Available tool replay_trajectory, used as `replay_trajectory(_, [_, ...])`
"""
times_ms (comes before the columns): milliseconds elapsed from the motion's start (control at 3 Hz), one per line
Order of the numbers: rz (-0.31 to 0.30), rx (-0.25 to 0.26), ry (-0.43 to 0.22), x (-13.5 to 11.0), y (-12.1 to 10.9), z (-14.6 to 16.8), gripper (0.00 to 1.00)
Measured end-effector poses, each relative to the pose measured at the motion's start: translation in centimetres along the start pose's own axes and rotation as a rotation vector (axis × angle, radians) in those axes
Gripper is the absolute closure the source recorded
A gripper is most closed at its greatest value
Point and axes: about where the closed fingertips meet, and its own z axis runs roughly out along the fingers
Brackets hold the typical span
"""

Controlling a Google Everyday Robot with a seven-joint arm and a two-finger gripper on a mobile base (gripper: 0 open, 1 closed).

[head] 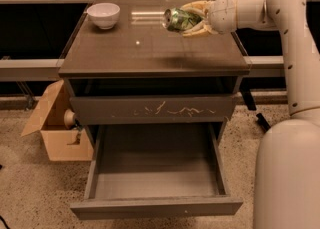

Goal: Pick green can from middle drawer and place on counter

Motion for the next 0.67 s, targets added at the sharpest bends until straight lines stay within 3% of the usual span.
replay_trajectory(667, [0.166, -0.056, 0.075, 2.8, -0.4, 2.7, 1.0])
